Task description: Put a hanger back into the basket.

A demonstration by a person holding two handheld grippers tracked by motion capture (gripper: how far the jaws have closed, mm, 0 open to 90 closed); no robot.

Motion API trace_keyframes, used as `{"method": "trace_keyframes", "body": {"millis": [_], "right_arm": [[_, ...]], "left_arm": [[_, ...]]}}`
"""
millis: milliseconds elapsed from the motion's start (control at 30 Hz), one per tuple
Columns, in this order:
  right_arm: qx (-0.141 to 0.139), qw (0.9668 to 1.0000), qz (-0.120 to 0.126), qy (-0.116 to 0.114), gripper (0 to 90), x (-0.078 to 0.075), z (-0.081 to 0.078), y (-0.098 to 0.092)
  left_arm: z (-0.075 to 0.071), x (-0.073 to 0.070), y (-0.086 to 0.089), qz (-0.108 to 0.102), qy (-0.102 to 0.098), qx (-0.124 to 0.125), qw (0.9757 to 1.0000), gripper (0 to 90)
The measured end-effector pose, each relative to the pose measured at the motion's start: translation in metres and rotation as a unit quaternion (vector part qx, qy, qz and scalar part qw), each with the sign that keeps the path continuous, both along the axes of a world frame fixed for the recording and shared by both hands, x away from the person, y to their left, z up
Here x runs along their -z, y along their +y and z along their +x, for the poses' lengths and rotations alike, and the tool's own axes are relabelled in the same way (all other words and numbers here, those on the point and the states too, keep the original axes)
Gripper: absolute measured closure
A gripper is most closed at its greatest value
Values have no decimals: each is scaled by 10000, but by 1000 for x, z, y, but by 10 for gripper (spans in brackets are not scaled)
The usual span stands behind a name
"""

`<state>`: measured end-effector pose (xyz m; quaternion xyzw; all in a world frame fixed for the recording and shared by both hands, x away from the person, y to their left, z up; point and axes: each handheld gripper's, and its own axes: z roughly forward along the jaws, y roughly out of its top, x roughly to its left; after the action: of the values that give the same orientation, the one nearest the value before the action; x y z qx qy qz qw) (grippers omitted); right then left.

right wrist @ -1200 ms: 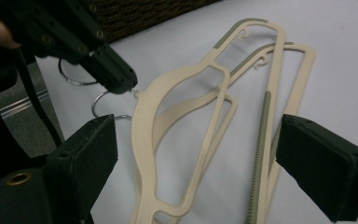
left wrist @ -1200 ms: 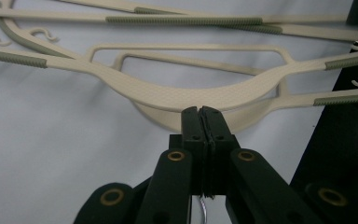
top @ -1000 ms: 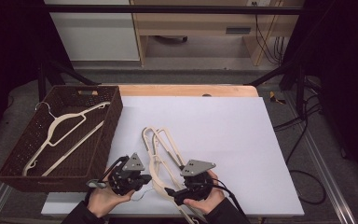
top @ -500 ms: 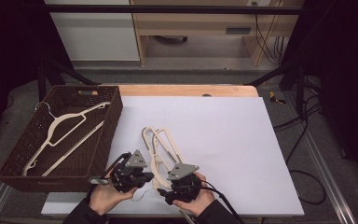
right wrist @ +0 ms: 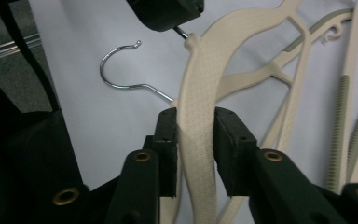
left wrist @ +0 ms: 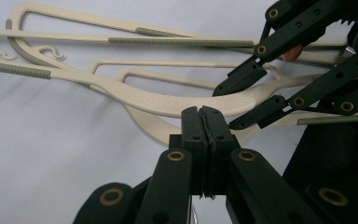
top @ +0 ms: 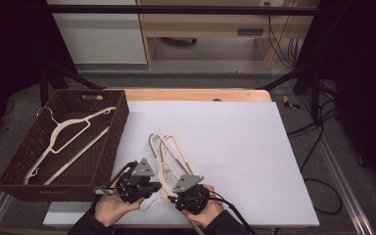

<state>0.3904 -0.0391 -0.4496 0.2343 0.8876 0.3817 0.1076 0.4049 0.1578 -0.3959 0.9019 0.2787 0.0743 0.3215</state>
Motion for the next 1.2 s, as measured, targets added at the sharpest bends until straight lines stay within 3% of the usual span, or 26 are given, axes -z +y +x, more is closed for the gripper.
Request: {"method": "trace_keyframes", "body": {"millis": [233,267,300,367,433,467,500,733,800,867,933,1000,1200], "right_arm": [[-61,9998,-81,-177,754,0,-2,1],[-67,9998,-65,-178,754,0,-3,1],[-90,9998,-108,-173,755,-1,-3,0],[-123,9996,-130,-212,756,-1,-3,0],[-55,9997,-132,-179,756,-1,-4,0],[-80,9997,-125,-211,757,-1,-3,0],[-77,9997,-133,-208,758,-2,-3,-1],[17,9997,-59,-248,767,-11,-2,-10],[100,9996,-72,-260,770,-14,-1,-15],[148,9995,-52,-257,772,-17,0,-20],[187,9994,29,-276,777,-20,2,-24],[284,9992,37,-290,782,-23,2,-27],[563,9973,182,-437,805,-34,7,-46]], "left_arm": [[-1,-1,2,-183,-57,-2,9998,878],[-1,-5,5,-407,-139,-67,9991,850],[-1,-7,7,-540,-204,-123,9983,743],[-1,-14,14,-888,-319,-212,9953,636],[-3,-25,26,-1310,-586,-361,9890,504],[-4,-31,34,-1570,-765,-451,9836,444],[-5,-36,40,-1683,-848,-520,9807,379],[-8,-51,73,-2196,-1315,-818,9632,232],[-8,-52,78,-2255,-1385,-855,9606,216],[-8,-51,79,-2247,-1455,-842,9598,193],[-7,-49,77,-2185,-1492,-829,9608,168],[-6,-45,74,-2082,-1478,-797,9636,161],[-3,-37,73,-1926,-1512,-841,9659,100]]}}
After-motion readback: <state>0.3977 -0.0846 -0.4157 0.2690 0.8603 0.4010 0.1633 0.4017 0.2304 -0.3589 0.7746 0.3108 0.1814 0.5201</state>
